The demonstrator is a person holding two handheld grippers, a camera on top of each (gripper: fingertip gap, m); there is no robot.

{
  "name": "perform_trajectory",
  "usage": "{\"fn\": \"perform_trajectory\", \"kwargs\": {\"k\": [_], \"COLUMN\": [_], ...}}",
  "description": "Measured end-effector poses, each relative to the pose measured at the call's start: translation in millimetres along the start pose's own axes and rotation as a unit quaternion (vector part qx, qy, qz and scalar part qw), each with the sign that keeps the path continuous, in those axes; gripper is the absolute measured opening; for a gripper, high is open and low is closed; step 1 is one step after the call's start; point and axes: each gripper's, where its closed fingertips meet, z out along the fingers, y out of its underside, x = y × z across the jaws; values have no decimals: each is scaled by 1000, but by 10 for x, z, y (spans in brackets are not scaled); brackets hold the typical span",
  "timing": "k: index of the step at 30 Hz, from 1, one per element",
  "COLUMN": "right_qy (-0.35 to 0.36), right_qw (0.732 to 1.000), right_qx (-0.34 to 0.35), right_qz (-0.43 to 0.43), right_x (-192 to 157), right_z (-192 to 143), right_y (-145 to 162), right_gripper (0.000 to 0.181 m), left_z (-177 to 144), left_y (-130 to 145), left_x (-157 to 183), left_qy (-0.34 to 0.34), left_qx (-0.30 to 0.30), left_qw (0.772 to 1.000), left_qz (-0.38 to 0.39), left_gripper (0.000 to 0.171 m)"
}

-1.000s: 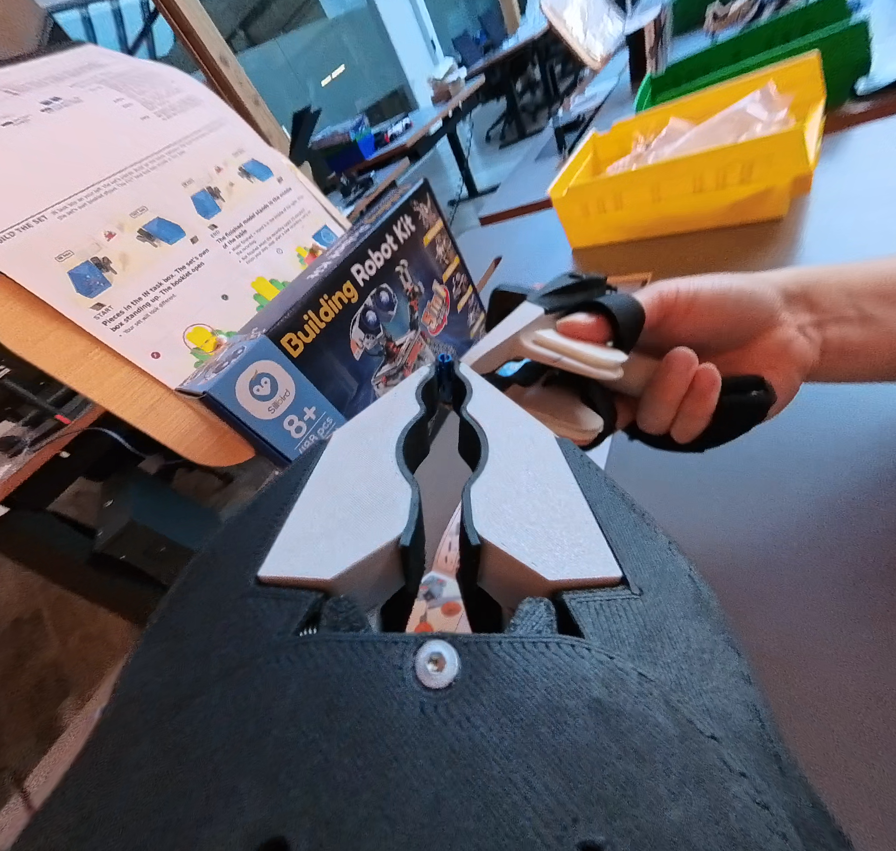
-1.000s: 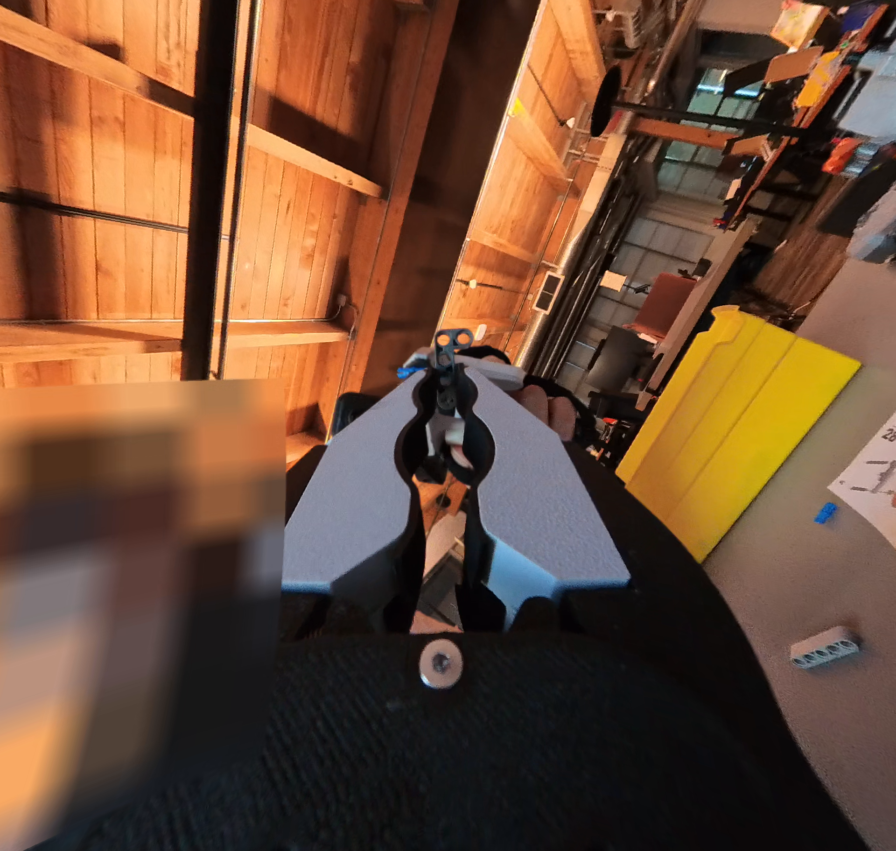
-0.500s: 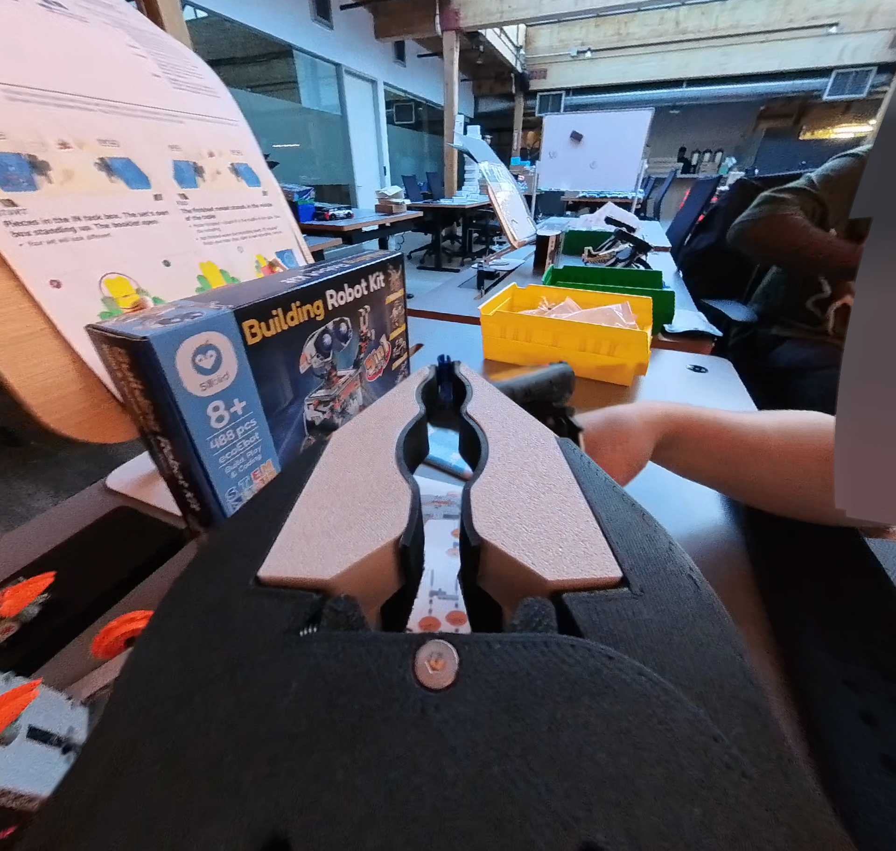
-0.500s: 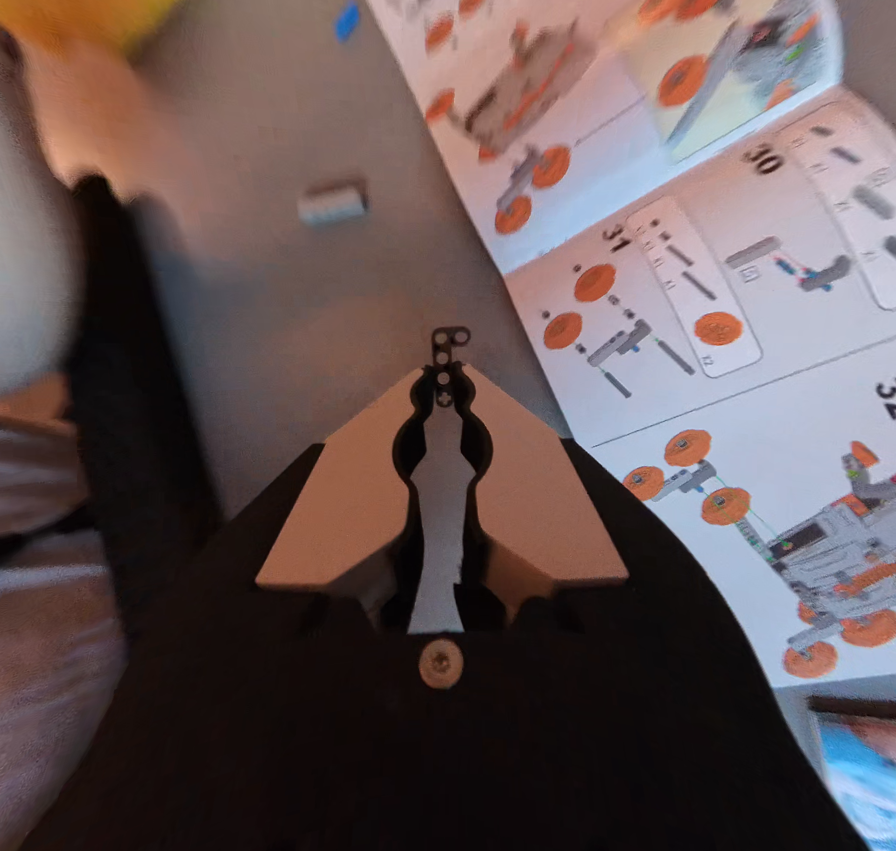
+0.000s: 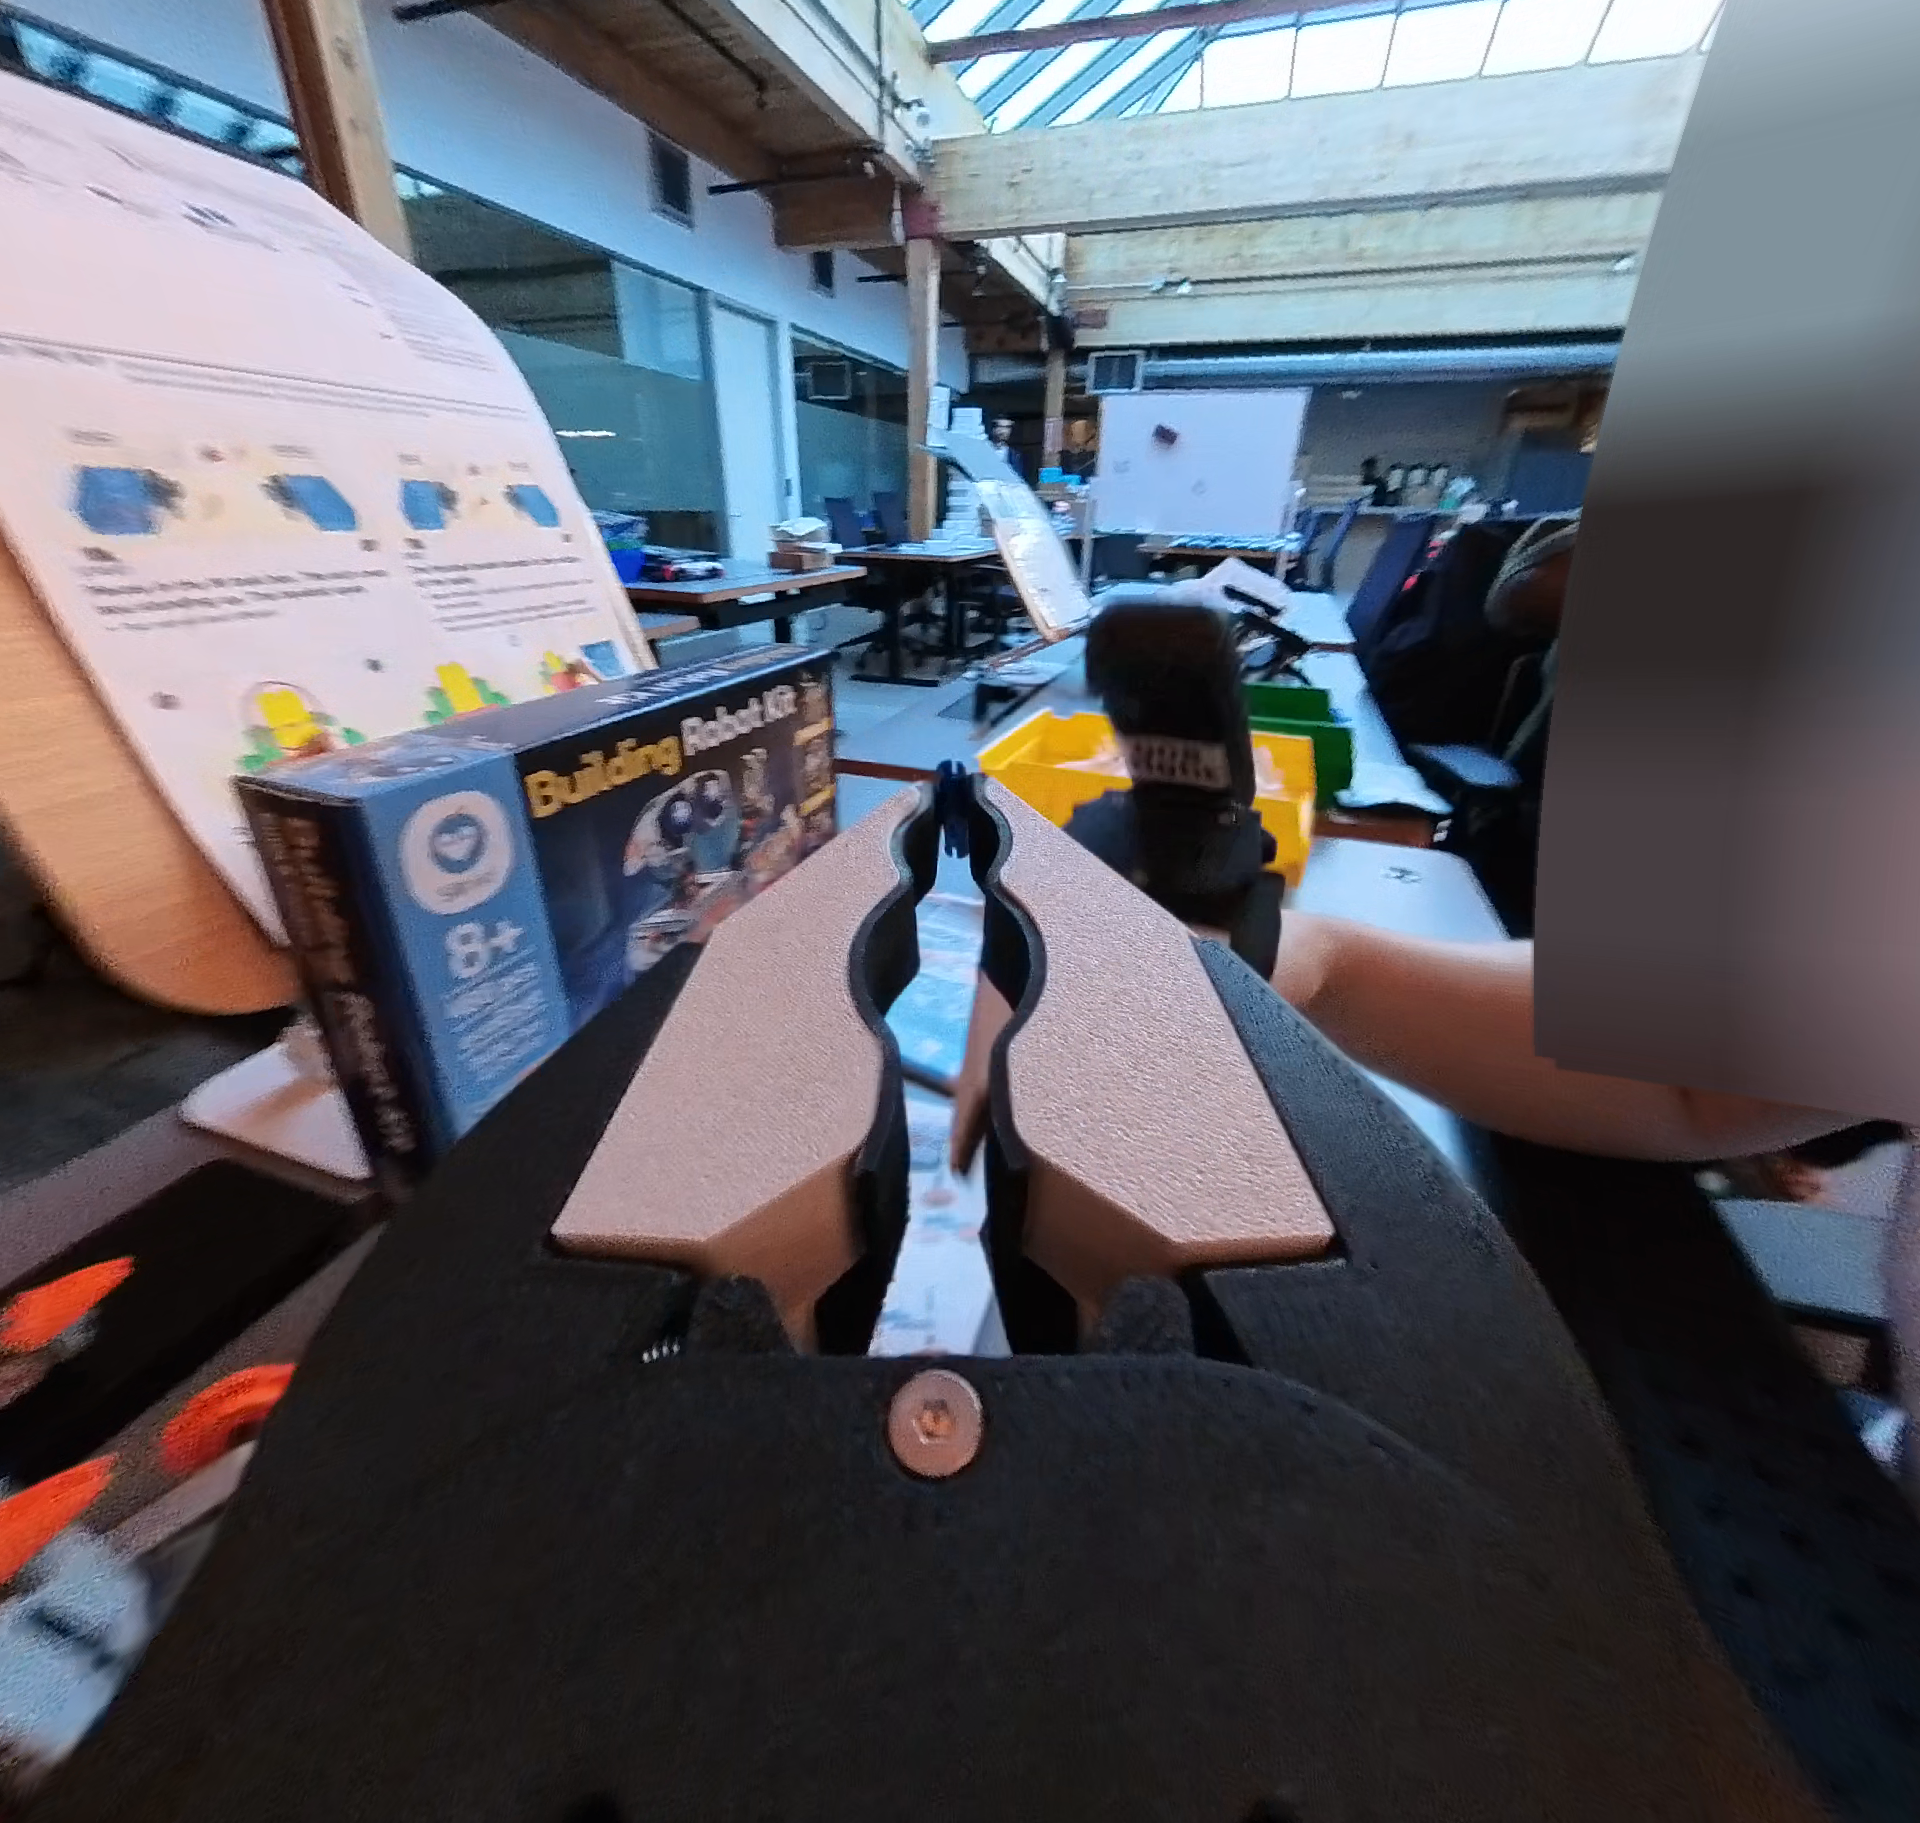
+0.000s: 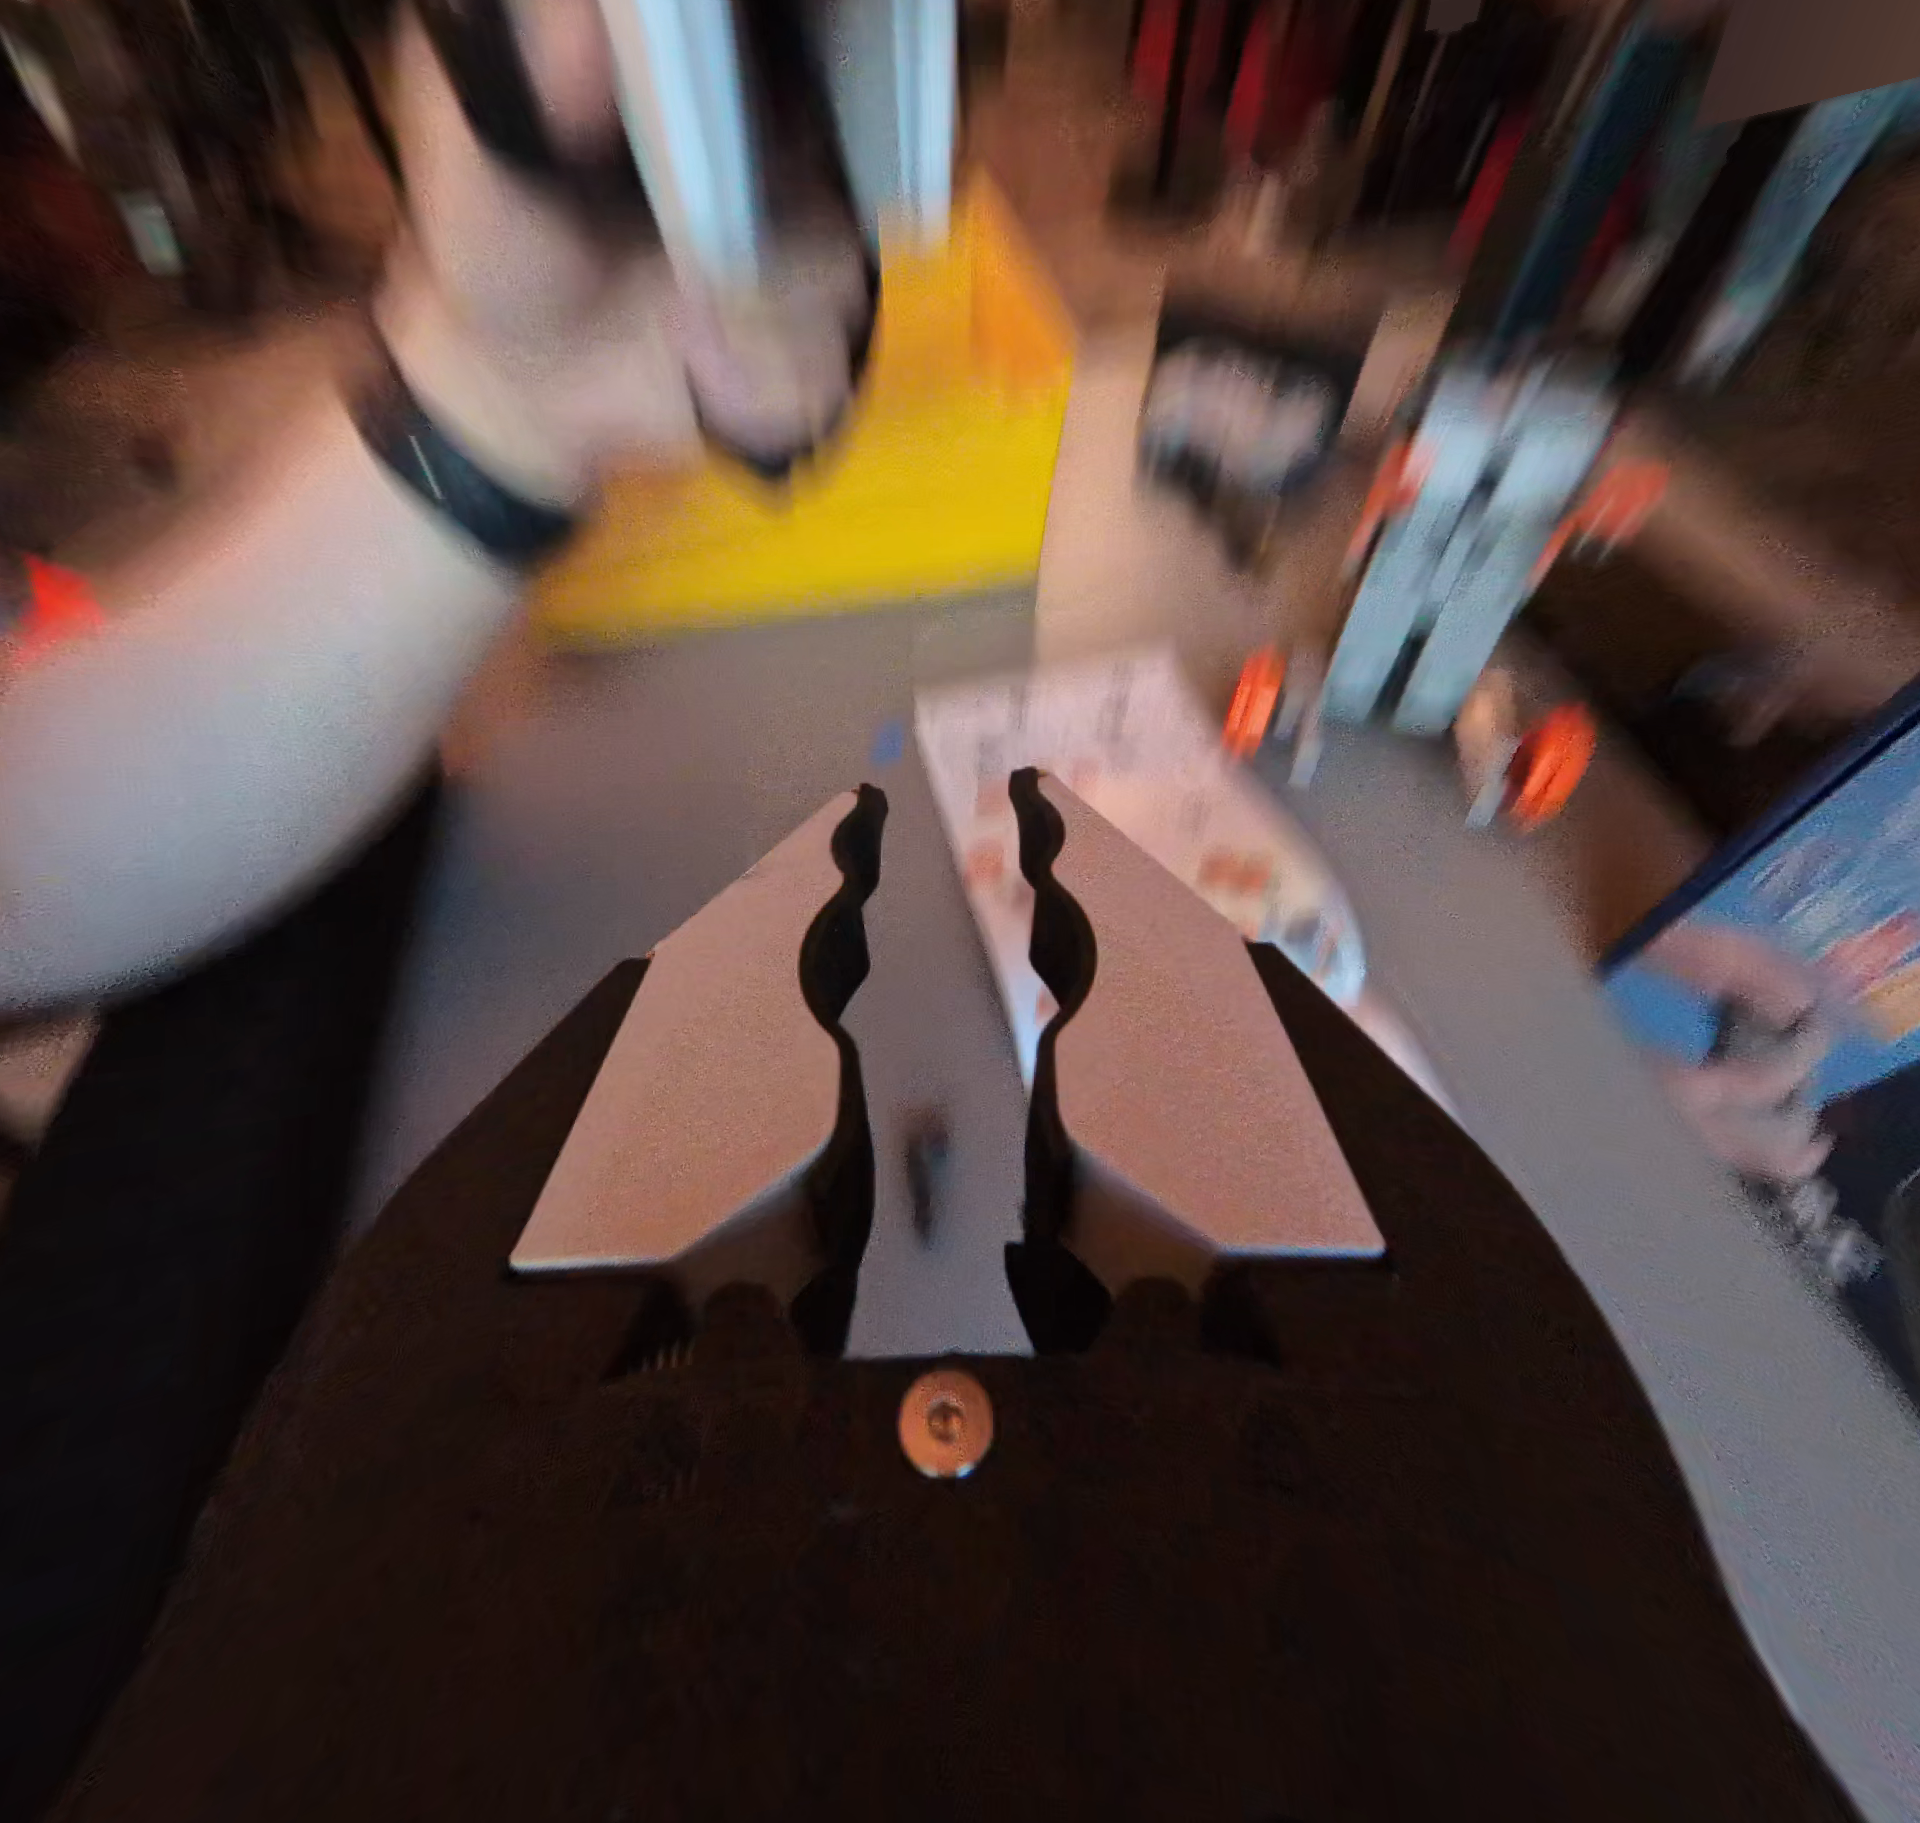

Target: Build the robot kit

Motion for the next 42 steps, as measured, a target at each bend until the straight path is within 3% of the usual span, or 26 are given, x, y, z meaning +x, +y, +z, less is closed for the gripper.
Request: {"fn": "perform_trajectory", "kwargs": {"k": [2,3,8,11,16,21,29,36,42], "right_qy": [36,75,209,250,244,230,199,208,203], "right_qw": [989,981,939,918,921,925,904,892,895], "right_qx": [141,174,209,231,221,136,48,36,44], "right_qz": [-17,-32,-174,-204,-210,-270,-374,-401,-395], "right_x": [-9,36,10,-31,-12,28,-118,-110,-126], "right_z": [-278,-404,-701,-817,-896,-880,-834,-855,-852], "right_y": [-539,-677,-946,-1046,-1041,-900,-731,-704,-716], "right_gripper": [24,24,21,14,3,4,3,3,3], "left_z": [132,194,437,574,629,640,520,540,536], "left_y": [-11,-24,-135,-57,-83,73,302,346,318], "left_x": [105,164,351,388,423,405,557,565,563], "left_qy": [29,45,103,118,144,132,139,94,93], "left_qx": [7,12,64,60,85,24,-80,-102,-86], "left_qw": [999,998,986,980,966,973,983,989,990], "left_qz": [-22,-32,-115,-150,-197,-190,-87,40,61], "left_gripper": [2,2,2,2,2,2,2,2,4]}}
